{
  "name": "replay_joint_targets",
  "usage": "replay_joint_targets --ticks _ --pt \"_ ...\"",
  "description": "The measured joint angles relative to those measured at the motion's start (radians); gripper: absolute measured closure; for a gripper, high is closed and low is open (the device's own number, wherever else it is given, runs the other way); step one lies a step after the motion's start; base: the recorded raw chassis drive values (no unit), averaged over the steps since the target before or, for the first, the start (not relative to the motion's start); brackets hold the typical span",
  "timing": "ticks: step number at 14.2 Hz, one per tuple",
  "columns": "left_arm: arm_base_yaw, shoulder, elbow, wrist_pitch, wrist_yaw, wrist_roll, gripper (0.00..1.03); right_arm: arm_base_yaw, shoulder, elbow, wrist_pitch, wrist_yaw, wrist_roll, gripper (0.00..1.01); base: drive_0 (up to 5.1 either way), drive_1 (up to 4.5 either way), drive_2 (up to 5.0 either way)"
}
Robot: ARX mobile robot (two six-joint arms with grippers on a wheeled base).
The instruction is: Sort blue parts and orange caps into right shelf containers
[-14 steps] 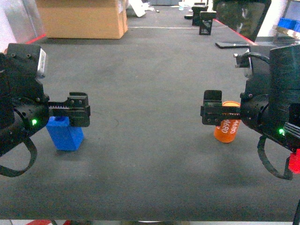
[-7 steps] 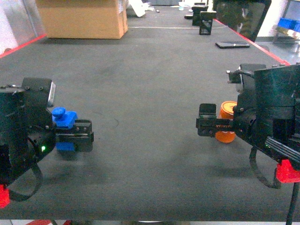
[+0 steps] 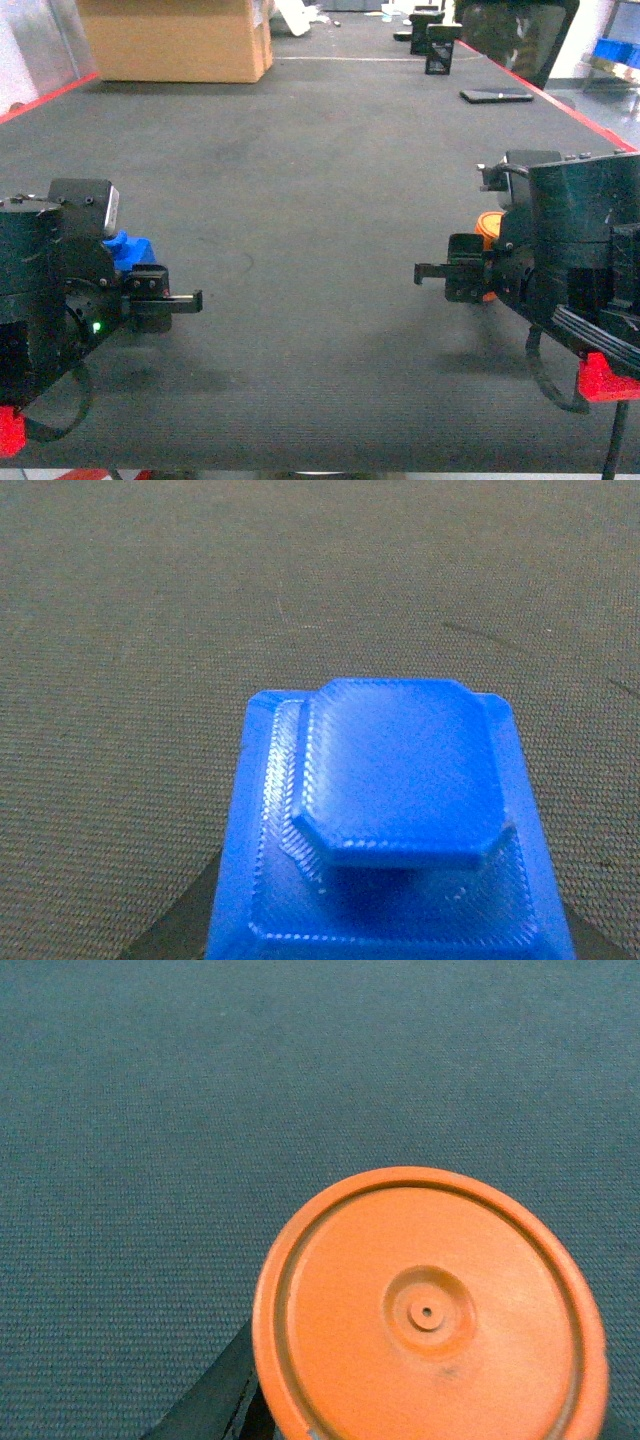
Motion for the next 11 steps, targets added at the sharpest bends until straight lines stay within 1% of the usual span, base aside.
replay_joint_targets --ticks 1,3,4,5,6,7,8,9,10,11 --pt "-0.001 -0.023 -0.018 0.014 -0.001 -0.001 0.61 0.004 -0.025 -0.028 0.013 0.006 -0.010 0.57 0.0 0.00 0.0" --pt "-0.005 -0.141 -0.076 0.074 -0.021 -0.004 0.61 0.005 -0.158 -0.119 0.059 0.018 -0.038 0.57 0.0 0.00 0.0" --pt "-0.005 -0.248 -0.131 0.121 -0.034 -0.004 0.61 0.005 -0.285 -0.193 0.082 0.027 -0.055 0.57 0.0 0.00 0.0" --pt "-0.005 -0.386 -0.208 0.130 -0.046 0.010 0.61 0.005 -0.465 -0.309 0.082 0.034 -0.080 0.57 0.0 0.00 0.0" --pt "-0.005 -0.542 -0.293 0.098 -0.060 0.036 0.61 0.006 -0.625 -0.404 0.042 0.035 -0.100 0.57 0.0 0.00 0.0" --pt "0.005 -0.692 -0.355 0.041 -0.069 0.065 0.61 0.013 -0.794 -0.486 -0.019 0.042 -0.116 0.57 0.0 0.00 0.0" --pt "0.021 -0.901 -0.409 -0.060 -0.084 0.082 0.61 0.032 -1.020 -0.558 -0.127 0.077 -0.123 0.57 0.0 0.00 0.0" --pt "0.023 -1.034 -0.433 -0.134 -0.098 0.085 0.61 0.045 -1.181 -0.592 -0.211 0.106 -0.125 0.57 0.0 0.00 0.0" --pt "0.021 -1.164 -0.451 -0.211 -0.105 0.085 0.61 0.060 -1.292 -0.608 -0.272 0.127 -0.130 0.57 0.0 0.00 0.0" --pt "0.005 -1.310 -0.462 -0.291 -0.111 0.080 0.61 0.078 -1.443 -0.617 -0.340 0.146 -0.135 0.57 0.0 0.00 0.0"
